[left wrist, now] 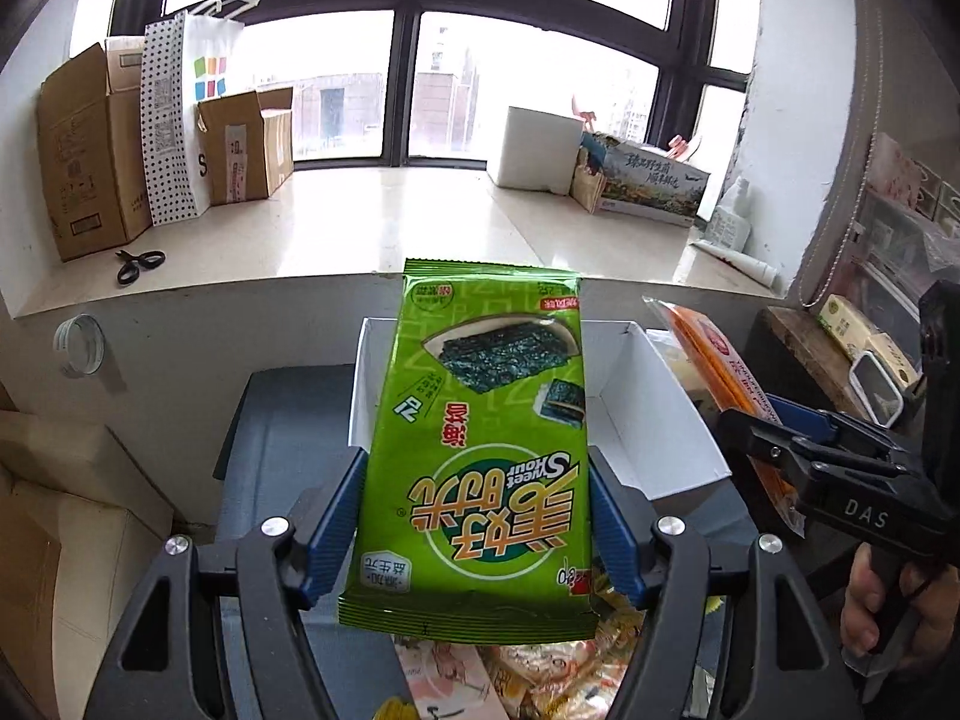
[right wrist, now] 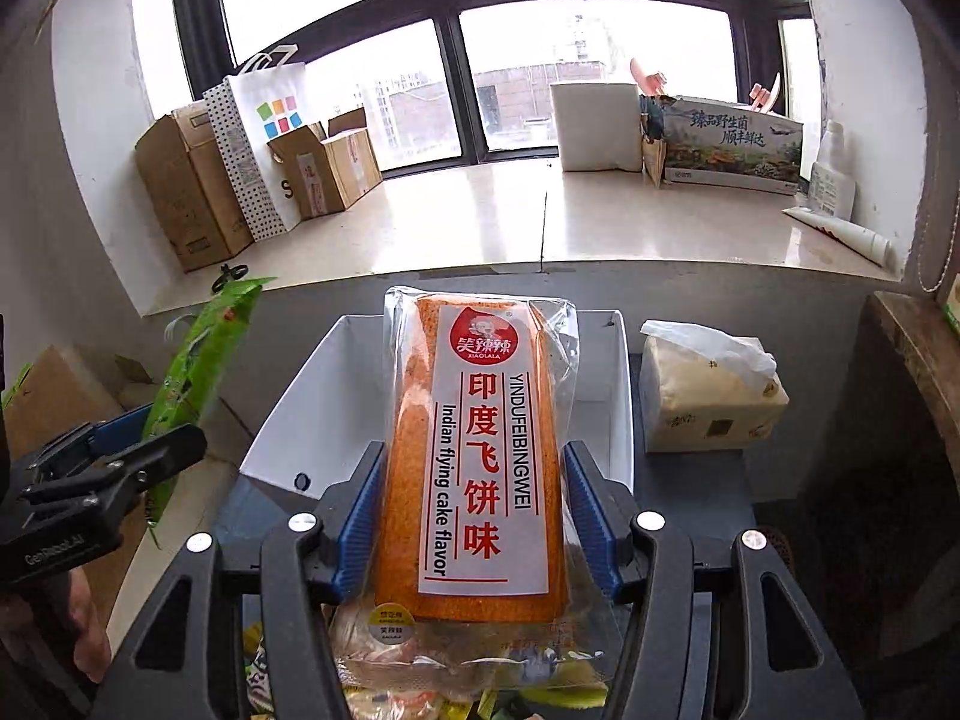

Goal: Organize snacks
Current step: 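Carry both packs into the white box and open both tools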

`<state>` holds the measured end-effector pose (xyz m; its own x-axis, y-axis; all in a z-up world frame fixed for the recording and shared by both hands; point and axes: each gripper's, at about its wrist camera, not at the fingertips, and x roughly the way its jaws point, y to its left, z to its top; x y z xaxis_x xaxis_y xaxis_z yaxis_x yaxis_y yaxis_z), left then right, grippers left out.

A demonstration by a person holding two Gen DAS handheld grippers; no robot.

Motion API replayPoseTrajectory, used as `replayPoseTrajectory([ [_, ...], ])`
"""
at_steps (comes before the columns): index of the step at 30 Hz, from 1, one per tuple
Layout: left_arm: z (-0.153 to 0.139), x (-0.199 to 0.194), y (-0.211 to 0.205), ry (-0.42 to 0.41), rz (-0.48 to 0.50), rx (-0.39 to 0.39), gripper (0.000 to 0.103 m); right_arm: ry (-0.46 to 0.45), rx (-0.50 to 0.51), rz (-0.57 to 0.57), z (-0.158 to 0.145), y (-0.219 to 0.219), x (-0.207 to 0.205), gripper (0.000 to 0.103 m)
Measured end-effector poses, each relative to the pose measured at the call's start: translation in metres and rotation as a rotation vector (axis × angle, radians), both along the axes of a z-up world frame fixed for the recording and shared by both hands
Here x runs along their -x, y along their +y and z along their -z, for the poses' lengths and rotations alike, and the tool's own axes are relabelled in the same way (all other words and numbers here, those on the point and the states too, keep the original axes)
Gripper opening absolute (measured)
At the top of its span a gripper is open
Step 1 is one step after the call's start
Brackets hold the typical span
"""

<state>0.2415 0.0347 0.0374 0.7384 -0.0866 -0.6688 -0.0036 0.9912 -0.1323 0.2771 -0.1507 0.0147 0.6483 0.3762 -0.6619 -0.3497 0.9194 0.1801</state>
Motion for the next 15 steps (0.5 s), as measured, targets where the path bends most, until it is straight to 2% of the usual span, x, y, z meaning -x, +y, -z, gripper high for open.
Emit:
replayPoseTrajectory([
  [3,0.019,-0.040,-0.006,0.035,-0.023,-0.050,0.074,0.060,-0.010,0.023,0.017,-0.001,-0.036,0.062],
  [6,0.044,-0.070,-0.006,0.099,-0.026,-0.022,0.075,0.090,0.005,0.057,0.034,-0.001,-0.062,0.063],
  [7,0.051,-0.078,-0.007,0.120,-0.024,-0.023,0.079,0.112,-0.008,0.060,0.040,-0.002,-0.069,0.065],
  [8,0.059,-0.083,-0.008,0.139,-0.016,-0.027,0.084,0.132,-0.029,0.055,0.046,-0.002,-0.075,0.073],
  [9,0.064,-0.087,-0.010,0.150,-0.019,-0.033,0.100,0.145,-0.046,0.049,0.051,-0.002,-0.079,0.088],
  [12,0.073,-0.089,-0.009,0.155,-0.004,-0.006,0.103,0.124,-0.026,0.051,0.054,0.001,-0.080,0.103],
  [15,0.073,-0.082,-0.006,0.153,0.005,0.008,0.103,0.080,0.005,0.047,0.050,0.002,-0.073,0.103],
])
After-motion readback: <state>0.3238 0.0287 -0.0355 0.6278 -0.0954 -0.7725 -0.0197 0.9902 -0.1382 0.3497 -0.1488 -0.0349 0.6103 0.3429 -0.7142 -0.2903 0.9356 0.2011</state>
